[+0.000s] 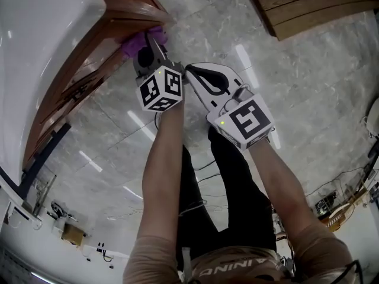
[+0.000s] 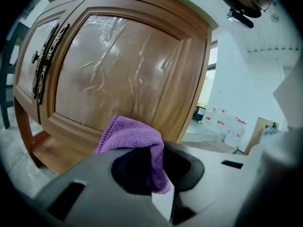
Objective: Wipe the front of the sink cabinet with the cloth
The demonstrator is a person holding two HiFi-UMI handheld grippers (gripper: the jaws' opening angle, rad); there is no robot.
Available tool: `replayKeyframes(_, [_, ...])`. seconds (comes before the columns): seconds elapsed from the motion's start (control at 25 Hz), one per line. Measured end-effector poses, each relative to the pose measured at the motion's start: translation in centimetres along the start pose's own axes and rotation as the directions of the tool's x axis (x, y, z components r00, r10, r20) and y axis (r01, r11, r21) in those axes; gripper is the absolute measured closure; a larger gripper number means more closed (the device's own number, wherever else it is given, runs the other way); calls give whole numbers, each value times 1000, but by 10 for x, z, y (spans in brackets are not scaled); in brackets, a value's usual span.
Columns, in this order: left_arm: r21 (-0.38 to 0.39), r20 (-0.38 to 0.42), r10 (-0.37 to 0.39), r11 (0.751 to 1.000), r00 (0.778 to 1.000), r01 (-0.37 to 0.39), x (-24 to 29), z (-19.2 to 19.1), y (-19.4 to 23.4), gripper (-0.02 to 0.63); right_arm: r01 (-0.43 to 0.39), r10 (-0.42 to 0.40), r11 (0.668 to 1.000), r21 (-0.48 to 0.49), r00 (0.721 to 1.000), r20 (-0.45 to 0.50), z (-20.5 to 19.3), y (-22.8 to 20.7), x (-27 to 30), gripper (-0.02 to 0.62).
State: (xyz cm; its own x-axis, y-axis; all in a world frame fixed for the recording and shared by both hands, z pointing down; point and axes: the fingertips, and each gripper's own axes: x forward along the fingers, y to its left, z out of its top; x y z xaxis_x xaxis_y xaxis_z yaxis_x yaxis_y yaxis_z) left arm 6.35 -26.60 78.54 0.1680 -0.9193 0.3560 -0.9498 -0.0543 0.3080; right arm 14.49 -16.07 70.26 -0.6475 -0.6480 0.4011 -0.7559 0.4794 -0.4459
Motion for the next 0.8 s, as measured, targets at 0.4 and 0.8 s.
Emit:
replayKeyframes(0.4, [113, -39, -216, 969, 976, 219, 1, 10, -82, 568, 67, -68, 996, 61, 998, 1, -8, -21, -42, 584])
replayKeyframes(0.8, [165, -166, -211, 957, 963, 238, -111, 43, -88, 568, 49, -49, 999, -8, 997, -59, 24, 31, -99, 584])
